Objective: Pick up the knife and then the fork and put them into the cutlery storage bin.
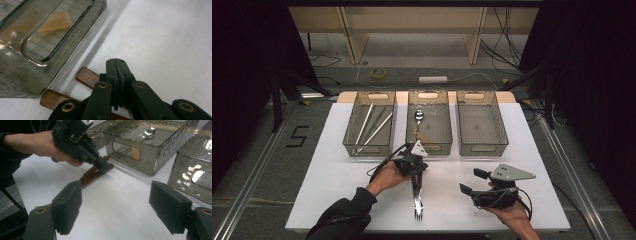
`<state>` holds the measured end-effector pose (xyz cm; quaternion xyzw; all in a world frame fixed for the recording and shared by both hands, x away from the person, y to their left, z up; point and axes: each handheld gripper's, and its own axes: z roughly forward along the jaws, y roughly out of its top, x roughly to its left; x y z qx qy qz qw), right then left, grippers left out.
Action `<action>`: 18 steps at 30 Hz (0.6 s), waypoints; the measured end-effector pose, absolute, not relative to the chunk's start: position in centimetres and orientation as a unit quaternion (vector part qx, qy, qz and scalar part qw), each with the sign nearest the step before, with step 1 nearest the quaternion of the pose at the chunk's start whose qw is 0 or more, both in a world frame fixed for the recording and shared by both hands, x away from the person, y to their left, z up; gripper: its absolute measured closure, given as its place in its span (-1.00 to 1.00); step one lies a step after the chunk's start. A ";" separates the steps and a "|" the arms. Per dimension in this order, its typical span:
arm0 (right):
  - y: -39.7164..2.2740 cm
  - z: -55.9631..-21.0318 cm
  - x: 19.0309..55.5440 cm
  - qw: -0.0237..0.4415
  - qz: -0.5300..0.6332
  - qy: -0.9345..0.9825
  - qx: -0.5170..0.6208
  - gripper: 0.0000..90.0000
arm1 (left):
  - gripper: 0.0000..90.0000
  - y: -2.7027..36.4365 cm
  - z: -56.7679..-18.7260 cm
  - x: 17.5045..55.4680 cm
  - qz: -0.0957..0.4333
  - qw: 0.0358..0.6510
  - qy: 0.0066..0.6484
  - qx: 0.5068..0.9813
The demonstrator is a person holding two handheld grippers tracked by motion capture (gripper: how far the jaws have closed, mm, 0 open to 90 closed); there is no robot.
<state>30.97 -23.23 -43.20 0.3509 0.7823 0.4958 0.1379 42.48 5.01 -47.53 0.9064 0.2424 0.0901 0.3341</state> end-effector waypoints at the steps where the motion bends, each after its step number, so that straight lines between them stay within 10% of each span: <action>1: -23.2 -43.2 31.0 0.137 0.496 0.782 0.351 -0.39 | 0.98 5.0 -47.5 42.5 0.088 0.333 0.243 0.907; 18: -23.3 -43.2 30.9 0.138 0.494 0.784 0.350 -0.38 | 0.98 5.2 -47.5 42.4 0.082 0.287 0.248 0.922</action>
